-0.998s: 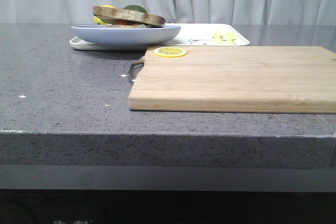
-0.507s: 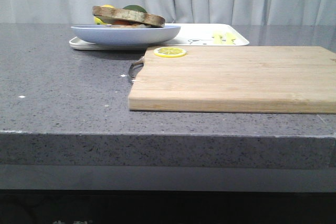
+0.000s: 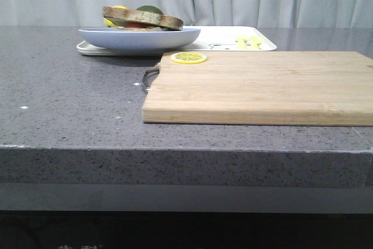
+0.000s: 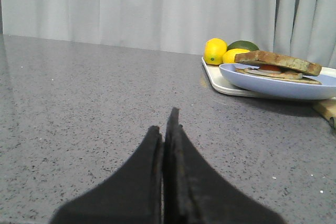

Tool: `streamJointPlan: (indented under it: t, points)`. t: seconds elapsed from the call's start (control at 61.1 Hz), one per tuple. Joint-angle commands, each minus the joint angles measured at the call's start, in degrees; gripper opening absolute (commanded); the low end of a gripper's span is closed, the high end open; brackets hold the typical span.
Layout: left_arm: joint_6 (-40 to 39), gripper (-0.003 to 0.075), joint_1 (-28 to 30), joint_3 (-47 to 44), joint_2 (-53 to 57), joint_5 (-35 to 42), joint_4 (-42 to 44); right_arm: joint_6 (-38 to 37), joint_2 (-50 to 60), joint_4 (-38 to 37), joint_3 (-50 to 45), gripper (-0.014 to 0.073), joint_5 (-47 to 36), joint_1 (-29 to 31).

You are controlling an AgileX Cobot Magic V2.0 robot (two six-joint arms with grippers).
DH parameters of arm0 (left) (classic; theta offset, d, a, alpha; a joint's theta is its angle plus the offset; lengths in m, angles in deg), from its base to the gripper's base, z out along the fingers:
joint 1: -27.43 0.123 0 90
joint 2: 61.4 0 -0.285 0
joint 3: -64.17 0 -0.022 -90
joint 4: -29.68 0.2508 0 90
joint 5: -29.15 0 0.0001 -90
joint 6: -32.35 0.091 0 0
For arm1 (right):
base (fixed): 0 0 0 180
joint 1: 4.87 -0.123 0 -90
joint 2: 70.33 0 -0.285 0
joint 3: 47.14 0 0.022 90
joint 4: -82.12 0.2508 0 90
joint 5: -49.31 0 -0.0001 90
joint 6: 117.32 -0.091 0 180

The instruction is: Place bread and move sandwich to tray

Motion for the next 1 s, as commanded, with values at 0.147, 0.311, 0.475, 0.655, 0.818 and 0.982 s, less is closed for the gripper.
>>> streamJointPlan:
  t: [0.147, 0.311, 0.475, 0.655, 0.818, 0.982]
  points:
    - [-0.8, -0.0018, -0.1, -0.3, 1.3, 4.4, -0.6, 0.2, -0.3, 0.4, 1.3, -0.0118, -3.7, 0.3]
    - [-0.8, -0.0018, -0.1, -0.3, 1.3, 4.4, -0.6, 0.2, -0.3, 0.4, 1.3, -0.0118, -3.7, 0.3]
    - [-0.8, -0.0018, -0.1, -0.3, 1.3, 4.4, -0.6, 0.2, -0.3, 0.4, 1.3, -0.0118, -3.7, 0.3]
    - [-0.8, -0.0018, -0.1, -0.3, 1.3, 4.4, -0.6, 0.2, 0.8, -0.9, 0.2, -0.0118, -5.7, 0.3]
    - [-0.8, -0.0018, -0.1, -0.3, 1.2, 4.4, -0.6, 0.2, 7.4, -3.5, -9.3, -0.0118, -19.9, 9.8]
    - [-0.8, -0.0018, -0.1, -0.3, 1.2, 4.4, -0.6, 0.2, 16.9, -3.0, -24.0, -0.0118, -39.1, 19.2]
